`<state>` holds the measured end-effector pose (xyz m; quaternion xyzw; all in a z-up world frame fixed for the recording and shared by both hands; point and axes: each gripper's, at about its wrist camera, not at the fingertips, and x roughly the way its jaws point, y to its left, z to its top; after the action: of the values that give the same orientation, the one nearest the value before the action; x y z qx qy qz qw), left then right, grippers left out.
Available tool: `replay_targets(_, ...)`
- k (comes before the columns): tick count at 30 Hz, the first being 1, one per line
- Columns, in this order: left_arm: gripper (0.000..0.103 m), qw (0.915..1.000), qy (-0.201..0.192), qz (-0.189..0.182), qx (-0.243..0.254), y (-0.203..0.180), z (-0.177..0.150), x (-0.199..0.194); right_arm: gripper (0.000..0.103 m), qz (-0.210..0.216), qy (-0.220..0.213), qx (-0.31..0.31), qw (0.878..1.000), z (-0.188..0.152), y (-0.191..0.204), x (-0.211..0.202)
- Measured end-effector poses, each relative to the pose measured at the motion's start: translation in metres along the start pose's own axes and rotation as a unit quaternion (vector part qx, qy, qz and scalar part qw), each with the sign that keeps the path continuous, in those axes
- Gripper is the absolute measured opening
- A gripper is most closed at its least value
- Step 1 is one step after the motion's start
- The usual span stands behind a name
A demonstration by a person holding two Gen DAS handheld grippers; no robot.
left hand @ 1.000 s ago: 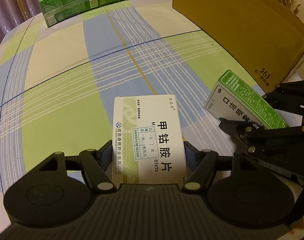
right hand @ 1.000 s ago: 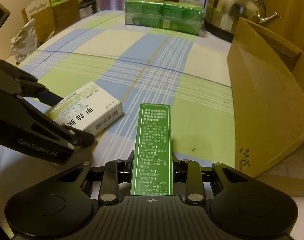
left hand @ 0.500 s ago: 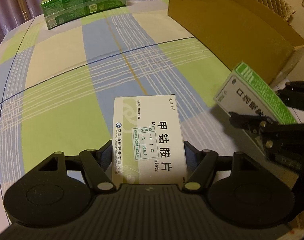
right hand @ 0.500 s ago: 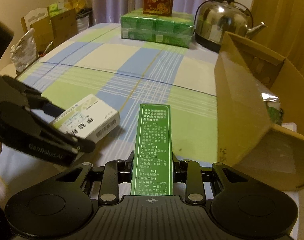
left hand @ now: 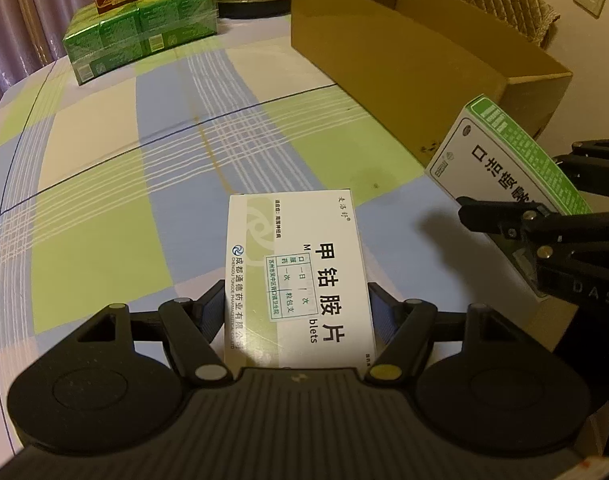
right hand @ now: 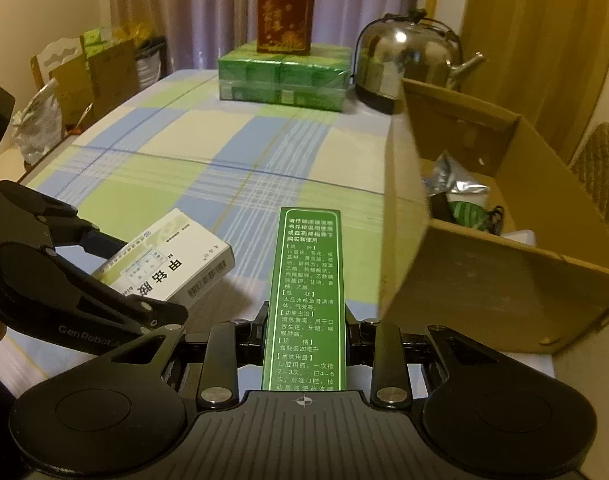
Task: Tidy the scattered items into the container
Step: 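Carry the white and green medicine boxes with both grippers over the cardboard box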
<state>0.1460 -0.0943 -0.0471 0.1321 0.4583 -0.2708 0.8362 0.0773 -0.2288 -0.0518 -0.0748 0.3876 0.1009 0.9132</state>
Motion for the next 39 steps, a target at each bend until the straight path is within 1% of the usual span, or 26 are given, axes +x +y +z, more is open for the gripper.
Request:
replay_targets(9, 0.068, 0.9998, -0.017, -0.003, 0.012, -0.026, 0.007, -0.023, 0.028, -0.010, -0.019, 0.020, 1.000, -0.007, -0.012, -0.031)
replay_targets(16, 0.068, 0.9991, -0.033, -0.014, 0.022, -0.050, 0.014, -0.041, 0.028, -0.024, -0.045, 0.036, 0.998, -0.010, -0.028, -0.063)
replay_targets(23, 0.068, 0.9966, -0.057, -0.040, 0.045, -0.088, 0.034, -0.058, 0.028, -0.059, -0.070, 0.062, 0.994, -0.010, -0.061, -0.094)
replay_targets(30, 0.068, 0.9932, -0.072, -0.066, 0.064, -0.125, 0.054, -0.063, 0.028, -0.089, -0.083, 0.090, 0.988, -0.010, -0.097, -0.112)
replay_targets(39, 0.068, 0.9903, -0.086, -0.077, 0.077, -0.149, 0.083, -0.061, 0.028, -0.103, -0.095, 0.107, 0.984, -0.005, -0.132, -0.122)
